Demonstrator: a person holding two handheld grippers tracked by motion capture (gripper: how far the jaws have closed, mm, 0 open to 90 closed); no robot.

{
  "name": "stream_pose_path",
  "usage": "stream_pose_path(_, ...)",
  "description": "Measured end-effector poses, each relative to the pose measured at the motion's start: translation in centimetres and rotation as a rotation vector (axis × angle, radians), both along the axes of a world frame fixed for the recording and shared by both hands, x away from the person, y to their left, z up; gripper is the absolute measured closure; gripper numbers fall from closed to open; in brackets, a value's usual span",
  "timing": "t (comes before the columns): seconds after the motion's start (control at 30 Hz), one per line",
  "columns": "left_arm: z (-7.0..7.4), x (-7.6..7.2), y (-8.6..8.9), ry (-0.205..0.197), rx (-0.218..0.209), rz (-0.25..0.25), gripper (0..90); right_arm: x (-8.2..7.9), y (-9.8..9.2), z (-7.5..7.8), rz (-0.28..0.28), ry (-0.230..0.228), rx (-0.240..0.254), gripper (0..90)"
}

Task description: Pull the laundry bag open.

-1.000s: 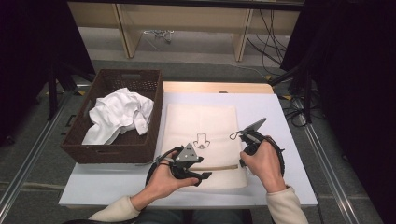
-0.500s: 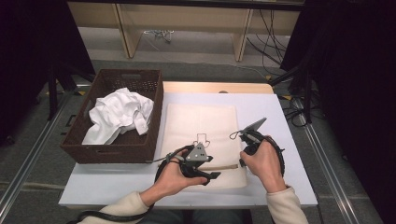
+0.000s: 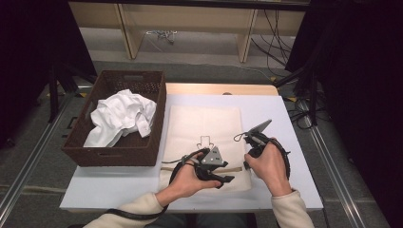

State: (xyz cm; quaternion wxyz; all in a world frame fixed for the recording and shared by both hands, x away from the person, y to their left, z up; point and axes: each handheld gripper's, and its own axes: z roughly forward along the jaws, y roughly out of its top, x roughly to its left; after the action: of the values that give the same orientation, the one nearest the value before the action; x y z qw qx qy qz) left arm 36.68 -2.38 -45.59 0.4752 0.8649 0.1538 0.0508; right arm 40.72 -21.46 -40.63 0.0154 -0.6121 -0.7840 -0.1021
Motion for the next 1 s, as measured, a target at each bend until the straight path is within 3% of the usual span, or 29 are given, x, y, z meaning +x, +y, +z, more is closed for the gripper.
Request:
stream_pose_path(0.07,-0.2,0.1,-0.3,0.000,0.006,-0.003,46.3,0.0,0.0,0.3,0.001,0.025,-0.007,84.9)
stream_pose_path(0.2,-0.5,0.3,-0.9,0.007,0.006,-0.008,47.1,0.0,0.1,0.3,-0.006,0.026,-0.004,84.8)
stream_pose_path(0.23,-0.5,0.4,-1.1,0.011,0.006,-0.011,47.2,0.1,-0.2,0.1,0.038,-0.014,-0.004,84.8)
stream_pose_path(0.33,-0.8,0.5,-1.5,0.023,0.003,-0.017,47.6,0.1,-0.3,0.1,0.053,-0.028,-0.012,84.8)
stream_pose_path(0.4,-1.1,0.6,-1.8,0.048,0.002,-0.021,47.9,0.0,0.0,0.2,0.000,-0.012,-0.004,84.8)
stream_pose_path(0.47,-1.3,0.8,-2.1,0.051,0.007,-0.016,48.2,-0.1,0.1,0.4,-0.007,0.008,-0.005,84.8)
stream_pose_path(0.5,-1.3,0.9,-2.1,0.046,0.016,-0.018,48.3,-0.2,0.4,0.4,-0.041,0.014,0.002,84.8)
stream_pose_path(0.57,-1.4,1.1,-2.4,0.058,0.011,-0.021,48.4,-0.1,0.1,0.4,0.002,0.012,-0.003,84.8)
stream_pose_path(0.67,-1.5,1.3,-2.7,0.069,0.008,-0.018,49.8,-0.2,0.4,0.4,-0.036,0.013,0.005,84.8)
stream_pose_path(0.73,-1.5,1.5,-2.8,0.070,0.007,-0.026,51.0,-0.1,0.2,0.3,-0.016,-0.006,0.004,84.8)
stream_pose_path(0.77,-1.5,1.5,-2.9,0.069,0.000,-0.022,51.9,-0.1,0.3,0.4,-0.027,0.012,0.000,84.8)
stream_pose_path(0.83,-1.5,1.5,-3.1,0.084,-0.015,-0.016,54.1,-0.1,0.1,0.4,0.016,0.012,-0.005,84.8)
stream_pose_path(0.9,-1.4,1.6,-3.1,0.080,-0.020,-0.016,56.1,-0.1,0.2,0.4,-0.021,0.007,0.001,84.8)
stream_pose_path(0.93,-1.4,1.6,-3.1,0.081,-0.016,-0.009,57.3,-0.1,0.1,0.2,-0.007,-0.020,0.004,84.8)
stream_pose_path(1.0,-1.4,1.6,-3.1,0.088,-0.026,0.003,59.5,-0.1,0.1,0.2,-0.007,-0.022,0.005,84.7)
